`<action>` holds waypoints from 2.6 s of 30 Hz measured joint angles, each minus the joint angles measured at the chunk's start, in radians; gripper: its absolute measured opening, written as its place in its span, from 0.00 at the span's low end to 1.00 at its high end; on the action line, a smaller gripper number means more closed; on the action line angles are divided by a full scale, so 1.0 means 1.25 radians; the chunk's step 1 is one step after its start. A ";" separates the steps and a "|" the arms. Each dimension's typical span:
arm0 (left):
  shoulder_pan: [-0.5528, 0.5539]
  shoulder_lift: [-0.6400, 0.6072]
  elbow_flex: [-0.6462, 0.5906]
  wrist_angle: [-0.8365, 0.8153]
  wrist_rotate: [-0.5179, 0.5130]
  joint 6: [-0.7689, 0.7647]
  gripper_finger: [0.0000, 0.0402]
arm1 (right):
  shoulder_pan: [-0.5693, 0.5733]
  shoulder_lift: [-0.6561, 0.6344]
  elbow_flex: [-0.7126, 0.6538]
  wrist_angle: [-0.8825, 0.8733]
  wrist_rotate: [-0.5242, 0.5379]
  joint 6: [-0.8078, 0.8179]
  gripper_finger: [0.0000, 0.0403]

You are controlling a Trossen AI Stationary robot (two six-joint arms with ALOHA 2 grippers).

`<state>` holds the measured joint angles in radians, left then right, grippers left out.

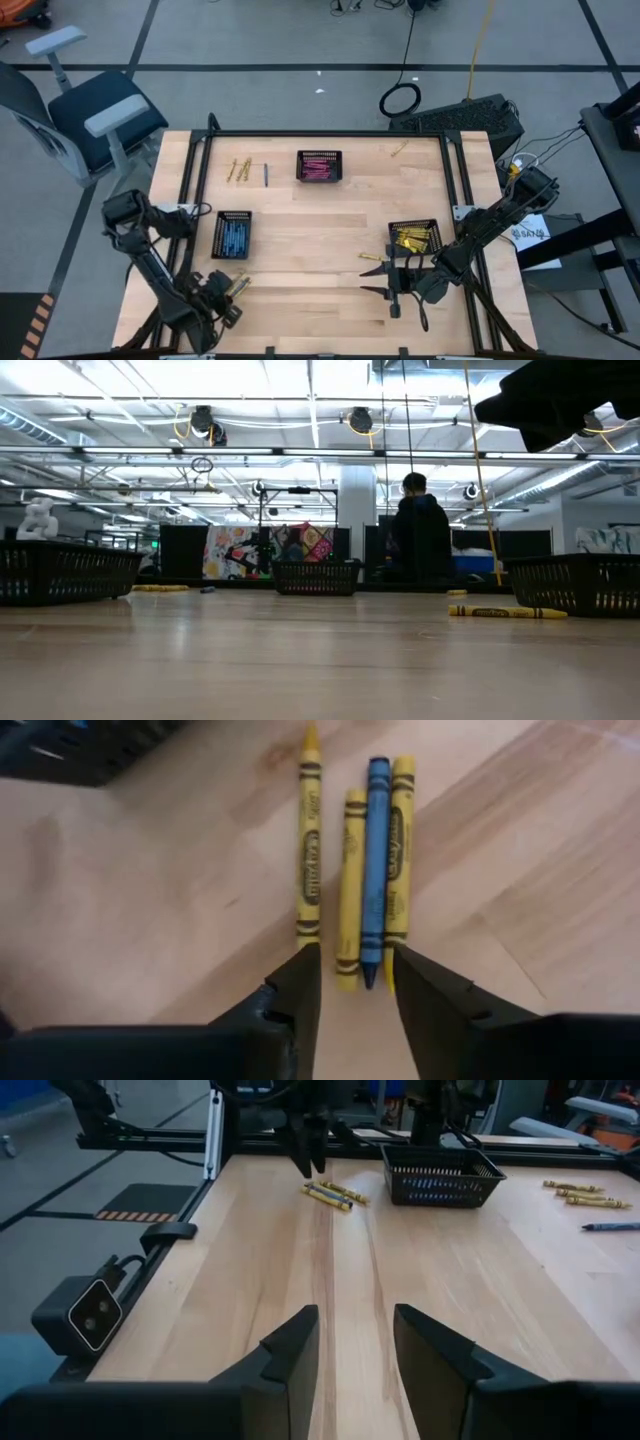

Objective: Sort crayons
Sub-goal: Put the yellow crayon into the bottom right black bin

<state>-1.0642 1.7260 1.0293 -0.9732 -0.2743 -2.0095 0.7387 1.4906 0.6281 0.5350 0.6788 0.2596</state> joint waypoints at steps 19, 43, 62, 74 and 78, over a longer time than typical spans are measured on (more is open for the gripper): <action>0.061 0.001 -0.012 0.035 -0.037 0.132 0.02 | 0.000 0.000 0.000 0.000 0.000 0.001 0.29; 0.062 0.060 0.022 0.104 -0.124 0.217 0.00 | 0.000 0.000 0.000 0.000 0.000 0.001 0.29; 0.061 0.078 0.023 0.398 -0.154 0.513 0.30 | 0.000 0.000 0.000 0.000 0.000 0.001 0.29; 0.059 0.222 0.116 0.346 -0.156 0.607 0.44 | 0.001 0.000 0.000 0.000 0.000 0.000 0.29; 0.060 0.224 0.132 0.279 -0.128 0.607 0.39 | 0.001 0.000 0.000 0.002 0.000 0.000 0.29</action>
<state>-0.9895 2.0056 1.1942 -0.6247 -0.4349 -1.2509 0.7395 1.4910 0.6285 0.5375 0.6788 0.2599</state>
